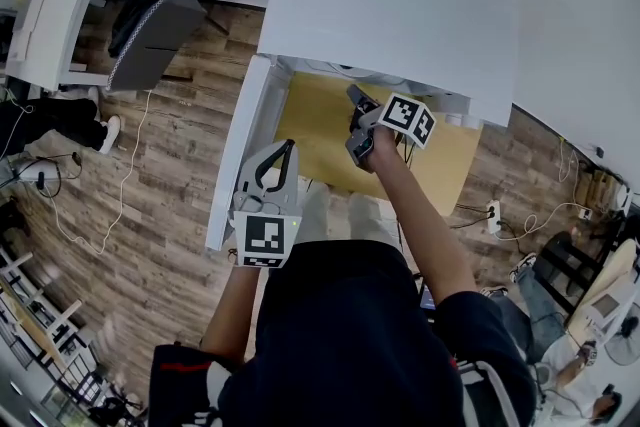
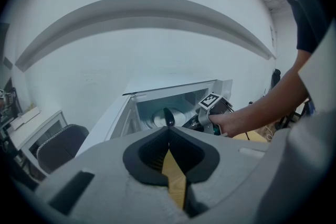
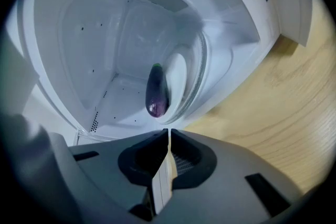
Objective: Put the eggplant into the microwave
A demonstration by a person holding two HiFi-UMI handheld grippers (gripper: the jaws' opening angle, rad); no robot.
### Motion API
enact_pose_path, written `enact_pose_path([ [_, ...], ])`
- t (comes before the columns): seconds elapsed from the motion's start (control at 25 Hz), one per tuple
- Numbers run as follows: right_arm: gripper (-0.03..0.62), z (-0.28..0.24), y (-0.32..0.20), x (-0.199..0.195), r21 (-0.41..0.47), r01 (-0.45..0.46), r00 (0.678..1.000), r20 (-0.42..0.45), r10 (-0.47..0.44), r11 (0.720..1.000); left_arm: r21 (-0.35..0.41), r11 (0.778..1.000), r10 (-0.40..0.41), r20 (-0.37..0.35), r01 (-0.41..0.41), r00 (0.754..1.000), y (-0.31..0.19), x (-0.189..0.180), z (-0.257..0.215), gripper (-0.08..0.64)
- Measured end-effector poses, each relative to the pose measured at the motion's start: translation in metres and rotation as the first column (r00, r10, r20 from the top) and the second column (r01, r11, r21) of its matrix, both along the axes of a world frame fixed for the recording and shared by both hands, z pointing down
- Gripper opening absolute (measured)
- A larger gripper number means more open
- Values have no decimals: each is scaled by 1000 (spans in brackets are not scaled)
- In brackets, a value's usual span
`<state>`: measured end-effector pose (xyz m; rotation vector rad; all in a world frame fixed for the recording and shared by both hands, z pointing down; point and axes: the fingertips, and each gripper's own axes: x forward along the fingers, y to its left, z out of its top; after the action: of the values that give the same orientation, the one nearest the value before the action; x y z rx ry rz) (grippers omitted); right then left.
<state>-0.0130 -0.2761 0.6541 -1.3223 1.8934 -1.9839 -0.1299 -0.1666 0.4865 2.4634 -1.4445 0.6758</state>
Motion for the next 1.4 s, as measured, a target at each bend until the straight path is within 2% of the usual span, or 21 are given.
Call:
enact_pose_path([
  [0.16, 23, -15, 13, 0, 18, 49, 999, -17, -49, 999, 29, 1000, 9, -8, -9, 1000, -1, 9, -11, 15],
  [0.28, 23, -30, 23, 4, 59, 98, 993, -65, -95, 993, 51, 999, 21, -13, -21, 1000, -1, 17, -20, 15],
  [0.4, 20, -54, 27, 14, 140, 119, 989, -100, -106, 983, 78, 996, 34, -31, -31, 999, 0, 27, -31, 15],
  [0.52, 17, -89, 29, 22, 236, 158, 981, -151, -124, 959, 107, 993, 46, -49, -41, 998, -2, 37, -44, 15],
  [0.6, 15, -117, 31, 26, 307, 204, 967, -210, -143, 929, 126, 991, 50, -68, -41, 996, -3, 44, -55, 17],
  [0.76, 14, -173, 34, 35, 433, 290, 930, -336, -145, 853, 175, 984, 57, -78, -42, 995, -1, 55, -79, 15],
  [0.88, 14, -204, 40, 41, 493, 325, 913, -385, -133, 807, 202, 979, 56, -97, -36, 994, 3, 60, -93, 15],
  [1.04, 12, -239, 52, 47, 553, 395, 873, -476, -111, 734, 239, 971, 46, -94, -22, 995, 5, 60, -109, 15],
  [1.28, 12, -293, 67, 50, 646, 444, 841, -540, -39, 621, 308, 951, 34, -78, -9, 996, 4, 58, -137, 15],
  [1.4, 12, -314, 75, 54, 680, 454, 830, -558, 6, 576, 340, 940, 36, -75, -8, 997, 4, 60, -151, 17],
])
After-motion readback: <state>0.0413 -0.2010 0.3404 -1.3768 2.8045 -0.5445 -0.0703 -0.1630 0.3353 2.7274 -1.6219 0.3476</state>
